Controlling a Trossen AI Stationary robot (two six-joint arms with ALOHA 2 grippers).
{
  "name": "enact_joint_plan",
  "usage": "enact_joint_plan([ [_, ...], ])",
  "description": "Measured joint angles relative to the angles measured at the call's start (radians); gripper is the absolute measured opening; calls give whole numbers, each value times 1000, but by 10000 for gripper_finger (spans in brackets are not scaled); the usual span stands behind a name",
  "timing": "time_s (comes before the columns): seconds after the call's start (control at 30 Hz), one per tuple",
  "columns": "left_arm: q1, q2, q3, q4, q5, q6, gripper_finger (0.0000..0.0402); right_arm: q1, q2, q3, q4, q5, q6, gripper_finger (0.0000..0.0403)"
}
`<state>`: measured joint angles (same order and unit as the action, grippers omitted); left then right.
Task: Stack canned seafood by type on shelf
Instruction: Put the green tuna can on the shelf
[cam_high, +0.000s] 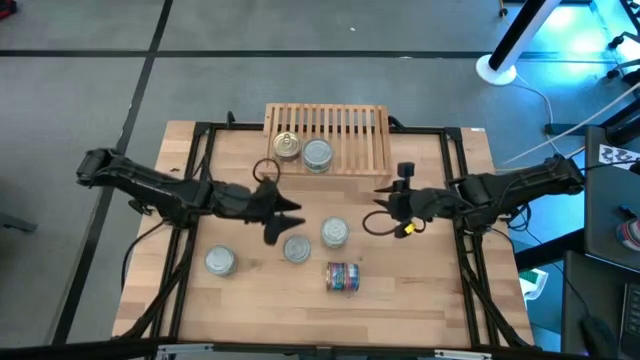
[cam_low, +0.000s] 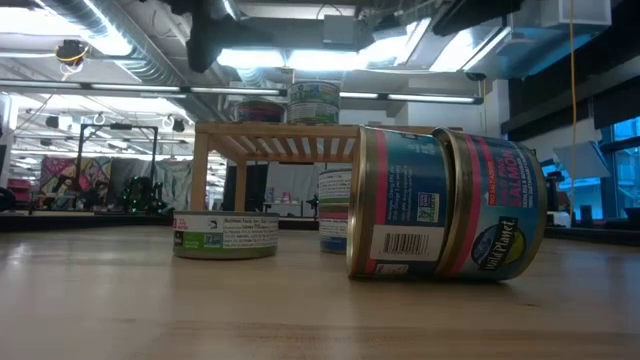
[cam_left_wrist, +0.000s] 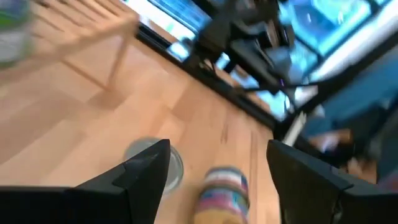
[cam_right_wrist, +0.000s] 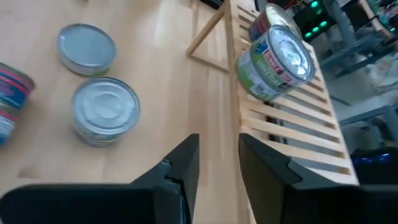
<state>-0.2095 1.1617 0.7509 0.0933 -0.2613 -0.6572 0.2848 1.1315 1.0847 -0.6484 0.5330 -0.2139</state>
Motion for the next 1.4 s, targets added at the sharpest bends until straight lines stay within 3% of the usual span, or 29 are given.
enact_joint_plan([
  [0.17,-62,43,0,-8,2,56,265,-3,0,0,-6,-96,50,115],
  [0.43,-72,61,0,-94,1,-116,265,-3,12,0,-3,-185,53,115],
  [0.77,-95,141,0,-88,-3,-26,265,-3,36,1,58,-182,53,115],
  [0.87,-96,173,0,-83,-3,-66,265,-3,47,2,73,-185,53,118],
  [1.03,-91,215,0,-75,2,-139,265,-3,69,2,76,-166,57,162],
  [1.23,-98,276,0,-1,9,22,265,-3,90,1,67,-116,59,240],
  [1.4,-95,344,0,97,-9,141,265,-4,90,1,-10,-179,61,268],
])
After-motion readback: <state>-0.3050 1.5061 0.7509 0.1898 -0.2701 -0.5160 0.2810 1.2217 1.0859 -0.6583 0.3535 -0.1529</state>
